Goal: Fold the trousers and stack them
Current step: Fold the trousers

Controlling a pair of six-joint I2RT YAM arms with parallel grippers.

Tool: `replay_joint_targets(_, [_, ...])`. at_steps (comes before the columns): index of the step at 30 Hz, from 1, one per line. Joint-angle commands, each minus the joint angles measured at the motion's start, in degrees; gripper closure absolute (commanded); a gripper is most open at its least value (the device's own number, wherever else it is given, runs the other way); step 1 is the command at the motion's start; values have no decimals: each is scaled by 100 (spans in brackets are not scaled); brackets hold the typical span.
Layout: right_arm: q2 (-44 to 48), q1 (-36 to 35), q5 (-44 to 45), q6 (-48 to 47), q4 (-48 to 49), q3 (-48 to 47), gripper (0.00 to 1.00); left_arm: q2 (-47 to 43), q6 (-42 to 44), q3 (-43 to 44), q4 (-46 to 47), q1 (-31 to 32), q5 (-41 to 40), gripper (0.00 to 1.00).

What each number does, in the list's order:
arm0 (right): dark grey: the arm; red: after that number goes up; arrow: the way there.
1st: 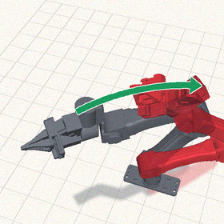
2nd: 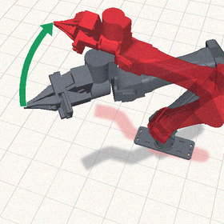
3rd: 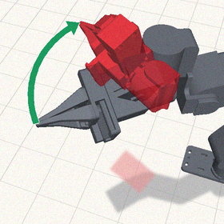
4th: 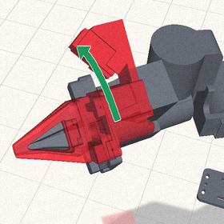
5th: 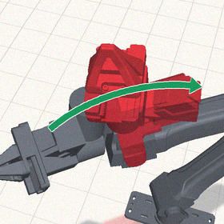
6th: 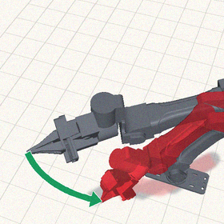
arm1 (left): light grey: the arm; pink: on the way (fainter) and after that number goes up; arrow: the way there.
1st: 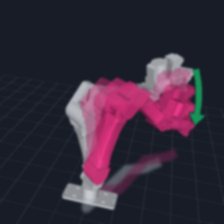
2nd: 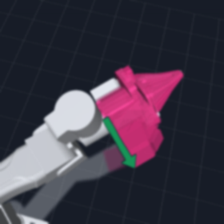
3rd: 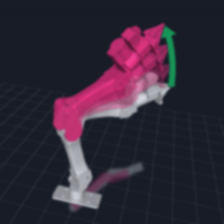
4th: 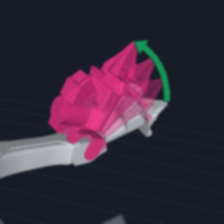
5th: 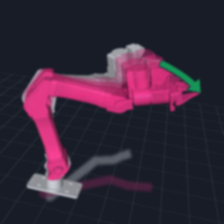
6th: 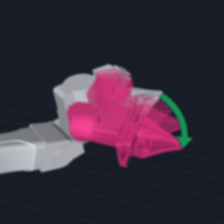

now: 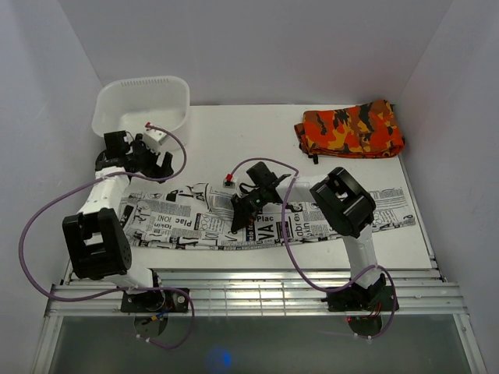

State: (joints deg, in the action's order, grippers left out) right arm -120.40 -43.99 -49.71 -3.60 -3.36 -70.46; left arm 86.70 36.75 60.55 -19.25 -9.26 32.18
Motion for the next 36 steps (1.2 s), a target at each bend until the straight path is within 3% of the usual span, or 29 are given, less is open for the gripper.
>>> replay_joint_targets(1, [-319, 47, 1026, -291, -1036, 103, 81, -276, 6, 308, -1808, -557, 823, 3])
replay_joint_targets(2, [-222, 92, 938, -308, -1044, 41, 78, -302, 164, 299, -2185, -655, 877, 4])
replay_joint_targets(6, [314, 574, 481, -588, -1359, -336, 49, -487, 385, -261, -3233, -1025, 134, 5])
replay_joint_targets(8, [377, 733, 393, -878, -1947, -688, 44, -478, 368, -456, -3348, -1385, -89, 5])
replay_joint_targets(12, [351, 1224, 768, -1380, -2801, -874, 43, -110, 17, -957, -2990, -1885, -1116, 12])
replay_joint_targets(16, [429, 1892, 1209, -1486, -3083, -339, 47, 479, -247, -1274, -2340, -2132, -1785, 16])
replay_joint_targets(19, [789, 2472, 1700, -1635, -3110, 180, 48, 901, -397, -1020, -1794, -2194, -1891, 19])
replay_joint_targets(24, [1509, 3552, 2500, -1987, -3565, 349, 47, 1771, -599, 383, -1739, -2203, -2014, 18])
replay_joint_targets(30, [2221, 4967, 2773, -2776, -4445, 67, 44, 1316, -458, 1081, -2241, -2159, -1137, 12])
replay_joint_targets(31, [2292, 5100, 2826, -2874, -4620, 58, 44, 1028, -424, 1116, -2363, -2098, -657, 11])
replay_joint_targets(33, [2476, 5407, 3036, -3024, -4692, 102, 40, 754, -449, 985, -2479, -1967, -389, 10])
replay_joint_targets(36, [2565, 5768, 3310, -3173, -4806, 181, 37, 524, -528, 441, -2304, -1344, -642, 9])
